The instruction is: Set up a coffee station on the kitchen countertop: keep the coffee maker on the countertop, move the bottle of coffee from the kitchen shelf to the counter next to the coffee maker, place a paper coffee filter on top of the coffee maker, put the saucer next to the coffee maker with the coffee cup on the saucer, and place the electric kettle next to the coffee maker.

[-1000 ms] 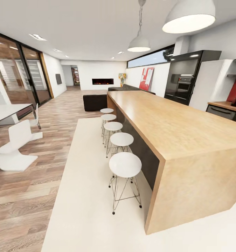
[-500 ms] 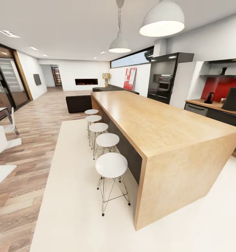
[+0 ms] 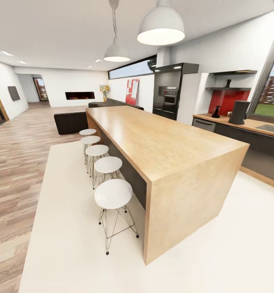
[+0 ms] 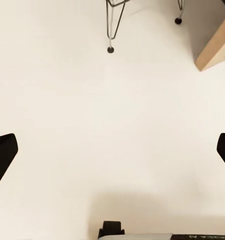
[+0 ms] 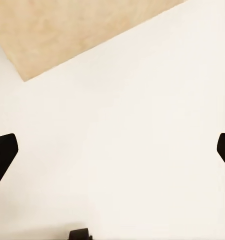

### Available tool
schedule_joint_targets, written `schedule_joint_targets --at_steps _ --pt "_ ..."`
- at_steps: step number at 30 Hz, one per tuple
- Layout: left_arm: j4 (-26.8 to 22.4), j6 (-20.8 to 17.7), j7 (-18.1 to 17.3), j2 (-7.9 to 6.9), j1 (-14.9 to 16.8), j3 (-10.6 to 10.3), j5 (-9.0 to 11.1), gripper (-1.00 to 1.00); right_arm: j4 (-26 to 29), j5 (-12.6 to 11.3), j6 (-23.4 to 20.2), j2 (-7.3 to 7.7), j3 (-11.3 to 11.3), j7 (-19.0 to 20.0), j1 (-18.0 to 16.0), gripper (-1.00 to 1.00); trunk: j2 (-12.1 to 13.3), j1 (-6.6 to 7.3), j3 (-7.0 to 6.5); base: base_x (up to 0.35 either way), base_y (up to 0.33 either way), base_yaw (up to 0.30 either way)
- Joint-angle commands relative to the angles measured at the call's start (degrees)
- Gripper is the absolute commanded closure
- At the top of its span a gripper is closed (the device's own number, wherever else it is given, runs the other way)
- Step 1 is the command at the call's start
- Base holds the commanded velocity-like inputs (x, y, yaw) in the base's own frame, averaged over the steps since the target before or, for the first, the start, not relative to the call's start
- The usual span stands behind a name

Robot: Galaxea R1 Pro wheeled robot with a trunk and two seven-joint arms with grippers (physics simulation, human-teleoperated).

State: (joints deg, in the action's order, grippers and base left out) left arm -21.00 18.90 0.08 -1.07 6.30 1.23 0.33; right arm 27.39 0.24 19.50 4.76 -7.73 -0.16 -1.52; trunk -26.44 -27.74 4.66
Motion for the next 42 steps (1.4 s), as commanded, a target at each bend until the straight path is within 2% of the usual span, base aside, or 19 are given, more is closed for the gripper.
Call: schedule_joint_targets --at_steps 1,9,42 --pt "0.01 0.18 0.01 0.01 0.03 0.09 0.02 -1.0 -0.05 0.03 0.19 -0.01 -0.06 -0.02 -0.06 -1.0 0.31 0.2 -0.07 0.0 0.0 -0.294" --pt "0.06 0.18 0.01 0.01 0.07 0.09 0.02 -1.0 -0.05 0.03 0.19 -0.01 -0.05 -0.02 -0.06 -1.0 3.52 1.96 -1.51 0.0 0.0 -0.294" --pt "0.07 0.18 0.01 0.02 0.05 0.09 0.02 -1.0 -0.05 0.03 0.19 -0.01 -0.06 -0.02 -0.06 -1.0 3.52 1.96 -1.51 0.0 0.0 -0.299"
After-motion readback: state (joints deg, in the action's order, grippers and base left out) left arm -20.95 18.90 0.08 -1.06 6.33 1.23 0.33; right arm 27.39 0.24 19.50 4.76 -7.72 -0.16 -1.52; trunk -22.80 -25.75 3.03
